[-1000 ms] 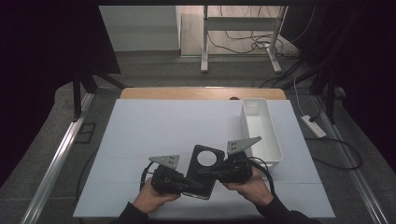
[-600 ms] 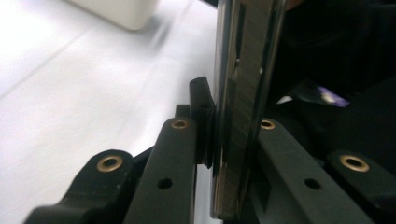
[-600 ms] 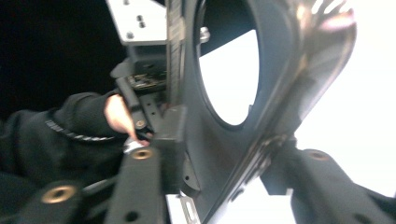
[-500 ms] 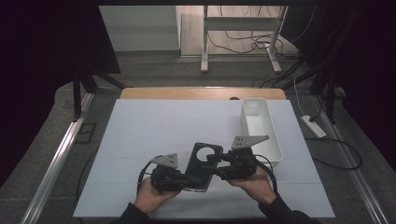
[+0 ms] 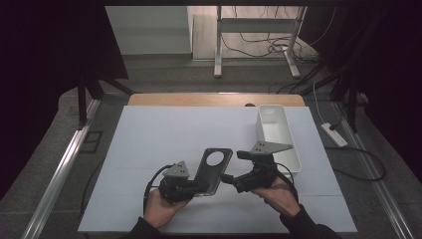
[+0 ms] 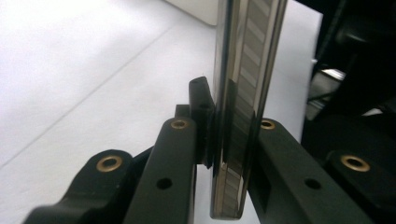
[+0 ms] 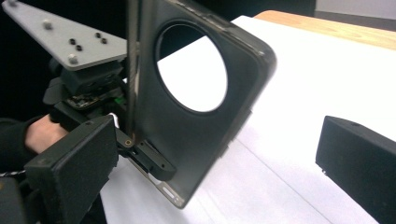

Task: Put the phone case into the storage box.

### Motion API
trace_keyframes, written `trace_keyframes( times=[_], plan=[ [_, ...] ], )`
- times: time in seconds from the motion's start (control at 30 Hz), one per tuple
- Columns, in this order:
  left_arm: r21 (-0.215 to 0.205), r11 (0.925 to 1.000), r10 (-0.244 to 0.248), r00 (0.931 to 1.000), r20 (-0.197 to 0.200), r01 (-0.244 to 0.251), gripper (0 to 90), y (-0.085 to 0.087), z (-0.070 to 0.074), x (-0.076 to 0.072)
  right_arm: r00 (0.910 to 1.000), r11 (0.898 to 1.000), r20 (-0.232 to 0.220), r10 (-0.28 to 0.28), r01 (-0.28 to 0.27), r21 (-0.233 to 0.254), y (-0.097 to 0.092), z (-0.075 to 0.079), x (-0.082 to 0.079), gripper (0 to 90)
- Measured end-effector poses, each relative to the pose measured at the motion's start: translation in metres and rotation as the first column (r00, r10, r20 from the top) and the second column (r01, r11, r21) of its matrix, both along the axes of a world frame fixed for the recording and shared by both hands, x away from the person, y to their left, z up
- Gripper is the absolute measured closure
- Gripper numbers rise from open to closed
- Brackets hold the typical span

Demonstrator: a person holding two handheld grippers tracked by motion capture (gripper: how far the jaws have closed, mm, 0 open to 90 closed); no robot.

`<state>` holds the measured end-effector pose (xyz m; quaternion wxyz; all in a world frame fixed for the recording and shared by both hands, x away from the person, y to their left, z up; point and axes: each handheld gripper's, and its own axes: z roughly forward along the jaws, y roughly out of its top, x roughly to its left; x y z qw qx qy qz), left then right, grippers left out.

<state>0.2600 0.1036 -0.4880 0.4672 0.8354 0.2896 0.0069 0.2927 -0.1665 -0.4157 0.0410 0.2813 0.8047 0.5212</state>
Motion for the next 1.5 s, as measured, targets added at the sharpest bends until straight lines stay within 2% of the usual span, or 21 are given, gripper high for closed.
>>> trace_keyframes(
  times=[0.13,0.27,0.6,0.73,0.8,0.93,1.1,1.17,1.33,1.5],
  plan=[
    [0.029,0.9987,0.042,0.999,0.01,-0.043,84.6,-0.001,0.0,0.0,0.9995,0.999,0.002,-0.03,0.03,-0.019,-0.002,0.001,0.0,0.0],
    [0.05,0.9971,0.057,0.9982,0.016,-0.058,84.5,-0.002,0.0,-0.001,0.9991,0.998,-0.001,-0.043,0.043,-0.039,-0.002,0.002,0.0,0.0],
    [0.056,0.9976,0.04,0.9991,0.017,-0.041,84.5,-0.007,0.001,-0.004,0.9979,0.998,0.03,-0.057,0.058,-0.025,-0.007,0.005,0.002,0.0],
    [0.05,0.9983,0.03,0.9994,0.014,-0.031,84.5,-0.009,0.003,-0.007,0.9976,0.998,0.008,-0.068,0.068,-0.009,-0.01,0.008,0.003,0.0],
    [0.054,0.9983,0.02,0.9997,0.012,-0.021,84.5,-0.011,0.002,-0.008,0.9966,0.997,0.037,-0.074,0.075,-0.009,-0.011,0.009,0.003,0.0],
    [0.061,0.9981,0.008,0.9999,0.012,-0.008,84.6,-0.013,0.002,-0.009,0.9926,0.992,0.051,-0.111,0.113,-0.048,-0.011,0.013,0.002,0.0],
    [0.058,0.9983,0.001,1.0,0.009,-0.001,84.6,-0.013,0.003,-0.009,0.9926,0.99,0.038,-0.116,0.118,-0.072,-0.012,0.015,0.001,2.8],
    [0.056,0.9984,-0.003,1.0,0.006,0.002,84.6,-0.013,0.003,-0.009,0.9921,0.989,0.051,-0.115,0.119,-0.089,-0.012,0.016,0.001,12.8],
    [0.05,0.9987,-0.008,1.0,0.001,0.008,84.6,-0.013,0.002,-0.009,0.9891,0.989,0.088,-0.118,0.125,-0.08,-0.016,0.021,-0.002,38.3],
    [0.046,0.9988,-0.017,0.9998,-0.005,0.017,84.6,-0.013,0.002,-0.009,0.9874,0.991,0.124,-0.099,0.109,-0.077,-0.017,0.023,-0.005,52.7]
  ],
)
